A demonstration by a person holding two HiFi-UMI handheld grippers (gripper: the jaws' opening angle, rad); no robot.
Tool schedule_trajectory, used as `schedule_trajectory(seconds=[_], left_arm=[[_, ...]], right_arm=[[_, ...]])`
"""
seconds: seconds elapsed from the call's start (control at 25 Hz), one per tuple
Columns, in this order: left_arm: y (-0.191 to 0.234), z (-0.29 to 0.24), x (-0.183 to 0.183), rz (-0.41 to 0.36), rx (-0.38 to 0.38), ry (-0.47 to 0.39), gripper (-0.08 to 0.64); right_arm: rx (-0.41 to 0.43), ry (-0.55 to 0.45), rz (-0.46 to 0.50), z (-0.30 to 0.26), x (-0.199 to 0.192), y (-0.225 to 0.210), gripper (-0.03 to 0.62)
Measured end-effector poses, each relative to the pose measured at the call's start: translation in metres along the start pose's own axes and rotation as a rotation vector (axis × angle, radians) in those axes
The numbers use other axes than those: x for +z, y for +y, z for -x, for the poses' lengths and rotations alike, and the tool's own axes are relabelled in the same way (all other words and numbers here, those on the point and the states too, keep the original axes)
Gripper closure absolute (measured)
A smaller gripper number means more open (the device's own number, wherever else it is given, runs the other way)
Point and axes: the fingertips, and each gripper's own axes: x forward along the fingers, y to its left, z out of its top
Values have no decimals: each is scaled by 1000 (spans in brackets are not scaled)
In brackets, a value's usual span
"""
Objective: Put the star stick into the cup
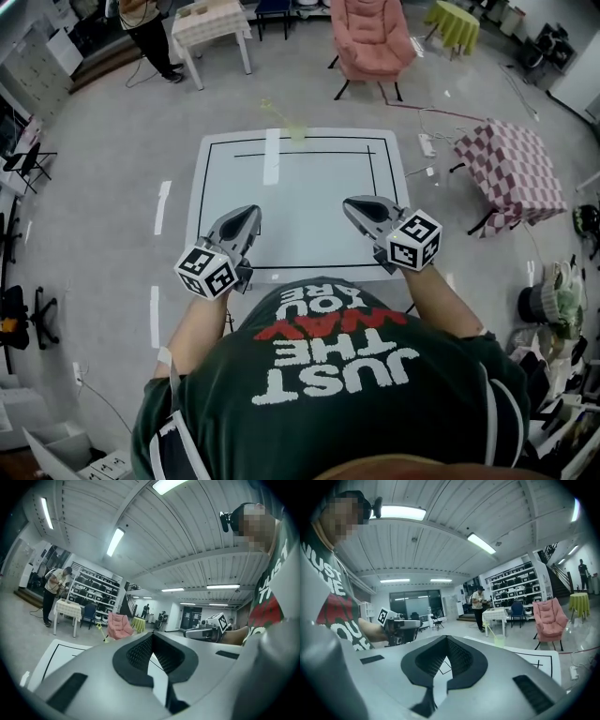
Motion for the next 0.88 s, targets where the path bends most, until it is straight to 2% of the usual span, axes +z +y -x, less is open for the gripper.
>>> schedule_trajectory(seconds=[0.36,0.52,0.88], left_arm=[[40,29,-9,45,-76,35,551],[56,35,-6,56,-83,32,551],[56,31,-5,61,-104,30,551]], right_arm=[[-54,-23,-64,-41,0,20,558],[-62,-26,-62,-56,4,23,558],[-62,6,-27,-64,7,24,560]])
